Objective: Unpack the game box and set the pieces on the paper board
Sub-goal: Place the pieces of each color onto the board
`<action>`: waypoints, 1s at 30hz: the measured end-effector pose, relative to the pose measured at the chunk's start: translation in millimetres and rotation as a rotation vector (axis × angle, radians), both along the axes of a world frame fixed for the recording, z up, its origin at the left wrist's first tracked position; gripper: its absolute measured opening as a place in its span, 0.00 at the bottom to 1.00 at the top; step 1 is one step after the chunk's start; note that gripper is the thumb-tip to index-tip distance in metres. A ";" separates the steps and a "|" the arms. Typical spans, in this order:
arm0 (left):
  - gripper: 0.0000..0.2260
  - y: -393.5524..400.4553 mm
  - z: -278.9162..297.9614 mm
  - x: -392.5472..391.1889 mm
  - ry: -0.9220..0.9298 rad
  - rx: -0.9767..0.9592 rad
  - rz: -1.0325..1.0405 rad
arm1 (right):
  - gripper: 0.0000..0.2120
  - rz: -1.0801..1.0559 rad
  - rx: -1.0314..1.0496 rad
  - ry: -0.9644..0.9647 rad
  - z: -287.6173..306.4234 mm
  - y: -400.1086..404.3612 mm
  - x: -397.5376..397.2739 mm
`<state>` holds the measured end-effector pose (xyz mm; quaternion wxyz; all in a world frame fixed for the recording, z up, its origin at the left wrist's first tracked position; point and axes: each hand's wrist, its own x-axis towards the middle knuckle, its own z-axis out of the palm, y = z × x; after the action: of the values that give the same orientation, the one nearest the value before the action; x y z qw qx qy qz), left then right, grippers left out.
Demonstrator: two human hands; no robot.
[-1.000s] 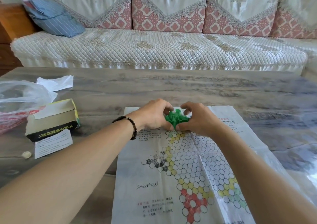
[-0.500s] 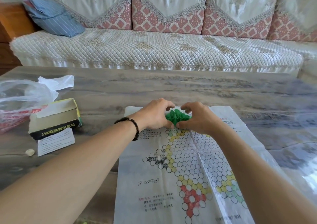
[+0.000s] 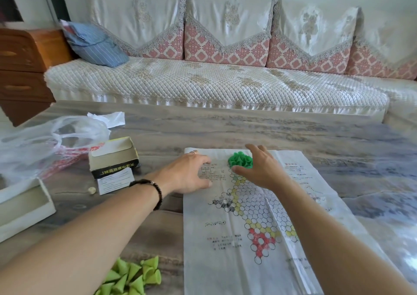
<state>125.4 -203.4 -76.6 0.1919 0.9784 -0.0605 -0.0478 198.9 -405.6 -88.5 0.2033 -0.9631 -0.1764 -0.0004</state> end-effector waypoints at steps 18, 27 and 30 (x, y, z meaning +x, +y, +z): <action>0.31 13.5 -22.9 -0.7 0.019 0.049 -0.052 | 0.20 0.099 0.071 -0.110 -35.5 37.5 9.4; 0.29 21.3 -15.7 -25.0 -0.082 -0.003 -0.011 | 0.26 0.134 0.048 -0.221 -7.0 35.4 -20.1; 0.27 32.5 -11.2 -56.0 -0.130 0.003 0.001 | 0.26 0.204 -0.003 -0.271 1.6 38.3 -47.1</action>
<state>69.4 -170.9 -87.9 0.1863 0.9797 -0.0722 0.0160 151.8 -367.3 -86.9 0.1753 -0.9316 -0.2990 -0.1096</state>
